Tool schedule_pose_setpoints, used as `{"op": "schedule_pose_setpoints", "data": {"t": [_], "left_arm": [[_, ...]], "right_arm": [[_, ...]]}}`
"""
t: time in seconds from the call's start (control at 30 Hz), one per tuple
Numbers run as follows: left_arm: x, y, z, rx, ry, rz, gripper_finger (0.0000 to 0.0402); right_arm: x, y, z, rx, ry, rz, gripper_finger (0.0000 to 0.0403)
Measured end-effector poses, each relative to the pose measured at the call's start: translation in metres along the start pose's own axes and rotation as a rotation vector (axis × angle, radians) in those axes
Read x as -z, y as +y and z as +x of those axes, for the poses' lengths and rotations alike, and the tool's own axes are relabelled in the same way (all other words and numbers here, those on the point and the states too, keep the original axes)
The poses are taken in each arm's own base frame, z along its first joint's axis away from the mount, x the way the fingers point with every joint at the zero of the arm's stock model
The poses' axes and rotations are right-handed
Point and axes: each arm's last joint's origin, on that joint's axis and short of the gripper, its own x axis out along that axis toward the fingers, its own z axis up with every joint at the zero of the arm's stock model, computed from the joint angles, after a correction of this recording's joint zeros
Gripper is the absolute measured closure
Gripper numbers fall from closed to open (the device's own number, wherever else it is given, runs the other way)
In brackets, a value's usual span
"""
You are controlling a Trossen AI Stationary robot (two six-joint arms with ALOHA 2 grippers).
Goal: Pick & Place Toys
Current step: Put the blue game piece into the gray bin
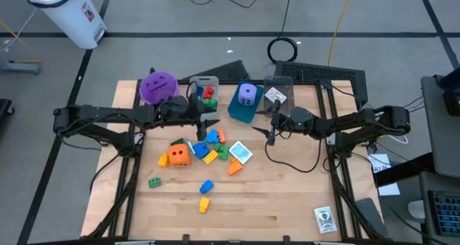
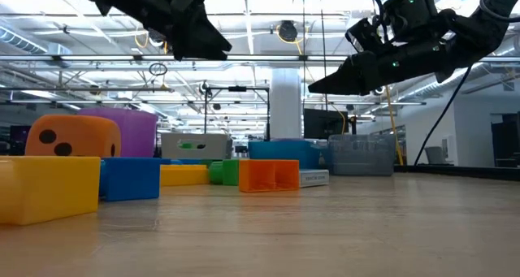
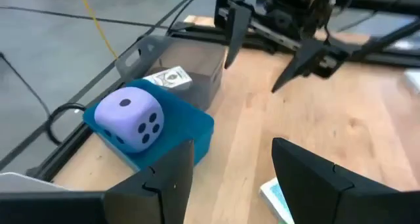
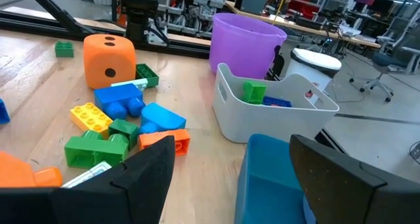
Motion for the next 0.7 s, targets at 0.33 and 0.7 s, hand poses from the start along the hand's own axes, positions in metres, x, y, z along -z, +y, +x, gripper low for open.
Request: {"op": "schedule_pose_setpoints", "data": {"t": [0.33, 0.7], "left_arm": [[-0.036, -0.015, -0.013, -0.088, 0.035, 0.176, 0.0188], [-0.040, -0.018, -0.012, 0.009, 0.047, 0.265, 0.0188]], "right_arm": [[0.000, 0.000, 0.000, -0.001, 0.000, 0.000, 0.0115], [0.000, 0.000, 0.000, -0.001, 0.000, 0.000, 0.0115]]}}
